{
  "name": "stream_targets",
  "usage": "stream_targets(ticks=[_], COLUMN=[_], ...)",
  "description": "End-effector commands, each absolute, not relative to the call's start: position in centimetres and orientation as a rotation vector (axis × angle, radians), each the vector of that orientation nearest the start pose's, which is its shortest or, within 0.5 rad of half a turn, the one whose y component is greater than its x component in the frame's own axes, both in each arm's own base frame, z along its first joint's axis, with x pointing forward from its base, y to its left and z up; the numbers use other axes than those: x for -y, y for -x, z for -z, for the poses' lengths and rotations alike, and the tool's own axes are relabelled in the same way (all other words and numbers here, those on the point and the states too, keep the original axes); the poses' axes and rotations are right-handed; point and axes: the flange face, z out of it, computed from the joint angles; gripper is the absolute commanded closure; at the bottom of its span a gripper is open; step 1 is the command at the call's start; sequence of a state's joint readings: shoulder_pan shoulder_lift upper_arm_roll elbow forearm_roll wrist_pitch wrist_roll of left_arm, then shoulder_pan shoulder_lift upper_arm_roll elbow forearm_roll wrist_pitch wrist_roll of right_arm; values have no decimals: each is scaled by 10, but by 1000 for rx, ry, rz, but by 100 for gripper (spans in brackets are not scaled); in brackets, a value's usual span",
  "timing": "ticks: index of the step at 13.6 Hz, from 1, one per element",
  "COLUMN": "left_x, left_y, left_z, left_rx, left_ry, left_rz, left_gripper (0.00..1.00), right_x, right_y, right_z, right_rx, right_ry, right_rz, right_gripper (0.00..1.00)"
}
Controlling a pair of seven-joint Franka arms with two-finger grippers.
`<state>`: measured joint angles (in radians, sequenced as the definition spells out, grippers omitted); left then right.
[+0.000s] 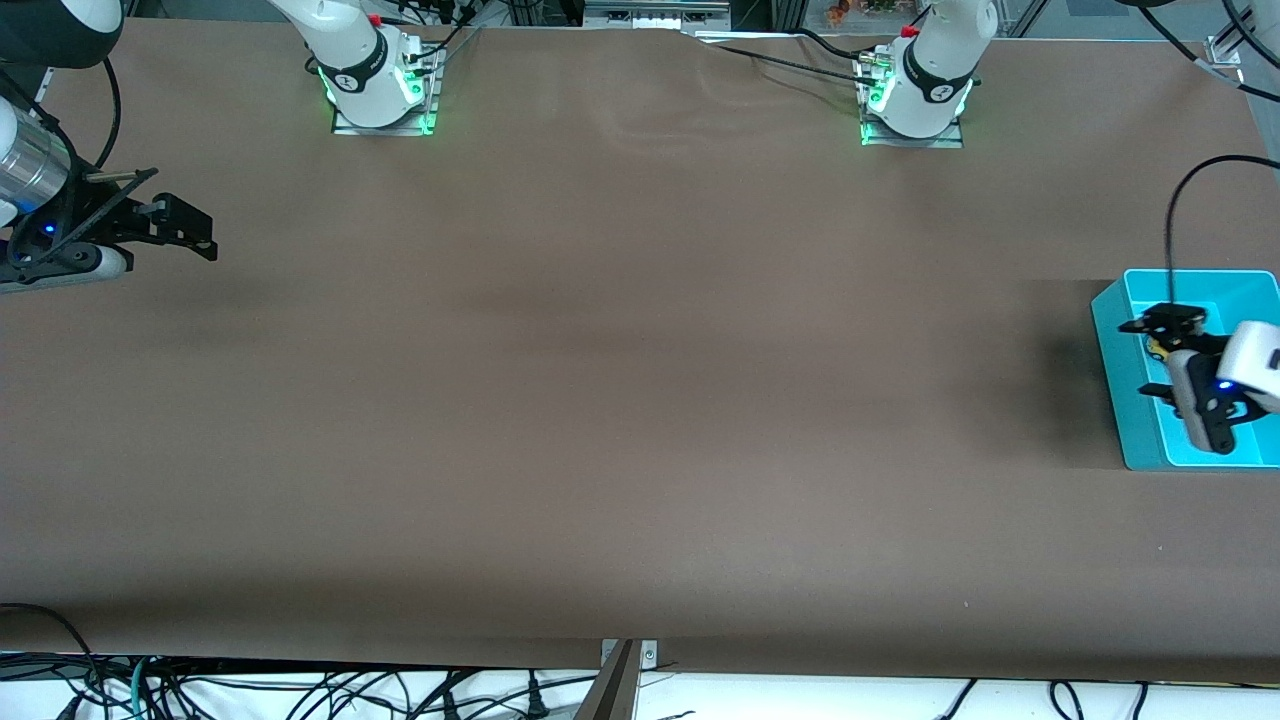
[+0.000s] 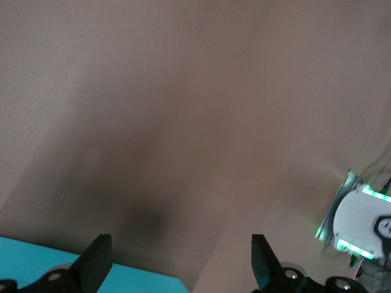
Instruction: Wind and store yellow beetle car
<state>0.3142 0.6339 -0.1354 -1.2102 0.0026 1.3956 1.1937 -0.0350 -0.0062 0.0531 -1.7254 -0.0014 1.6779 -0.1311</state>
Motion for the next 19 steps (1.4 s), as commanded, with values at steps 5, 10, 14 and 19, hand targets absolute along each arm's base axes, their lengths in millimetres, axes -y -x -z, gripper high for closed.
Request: stream_targets(ticks=[5,10,14,19], left_x=[-3,16,9,-4], left_y=[-611,-538,-534,-552], left_z=[-489,-508,-523,-572], left_rx=[-850,-445,-150,103], left_ry=[3152,3224,3230,3229], left_rz=[-560,-226,-84,71], left_gripper=[0,0,0,0], right_x=[-9,-10,-8,-8], right_y=[-555,-555,-555,-555], right_z=[-568,-568,-568,-568], right_rx=[254,264,259,259], right_ry=[3126,3125,3125,3125], right_rz=[-60,-60,-60,-60], right_gripper=[0,0,0,0])
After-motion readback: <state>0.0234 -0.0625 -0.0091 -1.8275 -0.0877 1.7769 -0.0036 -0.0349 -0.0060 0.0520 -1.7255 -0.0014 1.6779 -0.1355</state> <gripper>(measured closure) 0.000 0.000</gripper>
